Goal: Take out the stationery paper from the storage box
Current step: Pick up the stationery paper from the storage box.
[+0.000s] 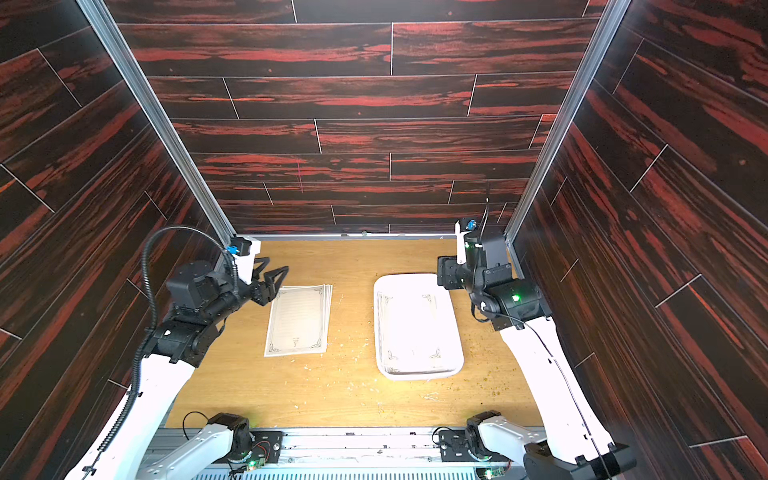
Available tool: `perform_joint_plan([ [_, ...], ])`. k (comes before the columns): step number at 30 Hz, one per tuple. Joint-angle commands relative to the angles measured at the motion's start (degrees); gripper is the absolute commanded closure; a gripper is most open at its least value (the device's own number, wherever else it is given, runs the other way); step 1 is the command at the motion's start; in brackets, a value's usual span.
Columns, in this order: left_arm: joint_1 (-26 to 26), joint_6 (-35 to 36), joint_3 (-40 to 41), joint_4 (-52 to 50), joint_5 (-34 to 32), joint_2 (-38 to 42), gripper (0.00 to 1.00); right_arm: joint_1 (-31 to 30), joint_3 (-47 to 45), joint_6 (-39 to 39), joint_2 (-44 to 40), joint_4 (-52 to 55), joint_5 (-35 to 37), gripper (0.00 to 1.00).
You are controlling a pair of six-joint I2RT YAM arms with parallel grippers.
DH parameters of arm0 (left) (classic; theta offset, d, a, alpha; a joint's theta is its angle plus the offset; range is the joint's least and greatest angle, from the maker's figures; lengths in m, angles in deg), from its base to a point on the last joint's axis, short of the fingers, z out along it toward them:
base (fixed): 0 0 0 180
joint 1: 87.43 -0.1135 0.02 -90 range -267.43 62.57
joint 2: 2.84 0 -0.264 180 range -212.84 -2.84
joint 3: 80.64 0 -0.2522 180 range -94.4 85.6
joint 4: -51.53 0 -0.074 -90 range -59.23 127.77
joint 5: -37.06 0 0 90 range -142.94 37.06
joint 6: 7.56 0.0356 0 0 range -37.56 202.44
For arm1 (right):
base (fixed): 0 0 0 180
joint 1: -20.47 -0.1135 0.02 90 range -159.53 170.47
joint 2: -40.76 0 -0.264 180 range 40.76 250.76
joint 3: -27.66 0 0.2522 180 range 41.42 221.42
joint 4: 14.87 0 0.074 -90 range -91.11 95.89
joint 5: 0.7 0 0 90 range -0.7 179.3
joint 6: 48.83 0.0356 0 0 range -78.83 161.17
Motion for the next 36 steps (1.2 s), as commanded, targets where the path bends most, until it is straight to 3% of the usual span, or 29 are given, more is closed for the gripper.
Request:
perform_joint_plan([
  [1, 5.3, -1.2, 1.9, 6.3, 0.4, -2.6, 0.39, 0.8, -3.5, 1.5, -1.3, -5.3, 0.2, 0.24],
  [4, 11.7, -2.0, 0.7, 4.4, -4.5, -7.0, 0.39, 1.3, -6.8, 5.0, -1.6, -7.2, -1.5, 0.24],
  [8, 17.0, -2.6, 1.2, 7.6, -6.4, -12.1, 0.38, 1.5, -7.0, 7.0, -0.8, -5.6, -2.4, 0.24],
  [13, 18.2, -8.9, 0.0, 11.9, -7.0, -19.2, 0.38, 4.2, -7.9, 6.2, -0.2, -4.0, -2.7, 0.23],
  [20, 18.9, -22.2, -6.2, 3.6, -12.7, -26.6, 0.39, 9.2, -9.2, 7.8, 2.0, -1.9, -10.3, 0.24],
  [26, 19.0, -24.9, -9.4, -4.8, -15.1, -30.4, 0.39, 9.7, -14.0, 9.3, 3.5, -4.1, -13.0, 0.24],
  [36, 20.6, -35.0, -10.3, -3.7, -9.1, -36.0, 0.39, 9.9, -20.4, 12.0, 7.5, -11.0, -20.0, 0.29],
])
